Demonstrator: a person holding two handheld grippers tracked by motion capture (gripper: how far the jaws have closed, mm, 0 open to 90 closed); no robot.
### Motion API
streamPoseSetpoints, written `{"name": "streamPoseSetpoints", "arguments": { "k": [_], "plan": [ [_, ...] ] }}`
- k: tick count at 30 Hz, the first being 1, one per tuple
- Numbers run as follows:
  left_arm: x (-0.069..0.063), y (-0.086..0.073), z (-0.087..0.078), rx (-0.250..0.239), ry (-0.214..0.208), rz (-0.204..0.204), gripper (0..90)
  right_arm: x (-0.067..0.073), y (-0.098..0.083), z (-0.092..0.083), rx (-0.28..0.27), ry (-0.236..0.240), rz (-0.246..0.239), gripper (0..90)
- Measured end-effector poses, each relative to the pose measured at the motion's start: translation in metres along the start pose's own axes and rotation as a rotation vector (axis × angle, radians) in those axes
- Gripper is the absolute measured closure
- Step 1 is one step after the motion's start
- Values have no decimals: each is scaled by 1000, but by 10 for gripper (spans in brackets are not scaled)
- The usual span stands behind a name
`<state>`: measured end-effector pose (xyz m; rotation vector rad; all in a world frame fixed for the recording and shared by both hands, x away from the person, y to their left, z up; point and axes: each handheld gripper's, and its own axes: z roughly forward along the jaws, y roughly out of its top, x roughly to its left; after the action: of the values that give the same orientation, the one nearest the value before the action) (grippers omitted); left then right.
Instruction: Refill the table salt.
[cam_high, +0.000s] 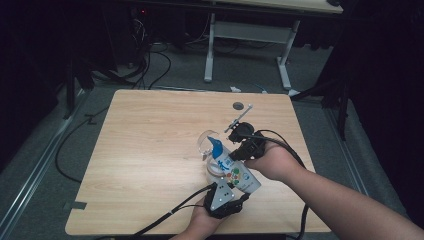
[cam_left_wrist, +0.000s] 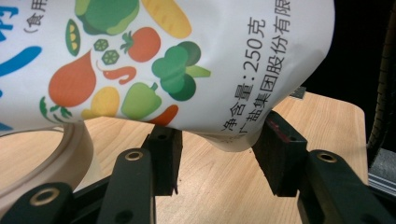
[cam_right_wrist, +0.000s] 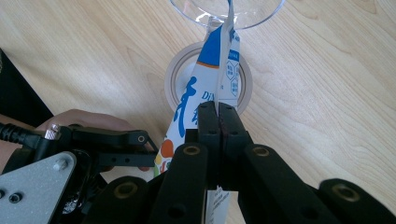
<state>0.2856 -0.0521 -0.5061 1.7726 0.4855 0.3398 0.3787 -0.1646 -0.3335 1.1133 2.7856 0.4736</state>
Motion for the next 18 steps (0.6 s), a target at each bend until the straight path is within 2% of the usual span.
{"name": "streamPoseSetpoints", "arguments": {
  "k": [11,13,18],
  "plan": [
    [2,-5,1,26,10,-5,539,-2,-4,-1,3,-4,3,899],
    [3,-7,0,31,13,-5,540,-1,-4,-1,5,-2,16,899],
    [4,-8,0,36,19,-6,540,-2,-5,-1,2,-1,7,899]
  ]
}}
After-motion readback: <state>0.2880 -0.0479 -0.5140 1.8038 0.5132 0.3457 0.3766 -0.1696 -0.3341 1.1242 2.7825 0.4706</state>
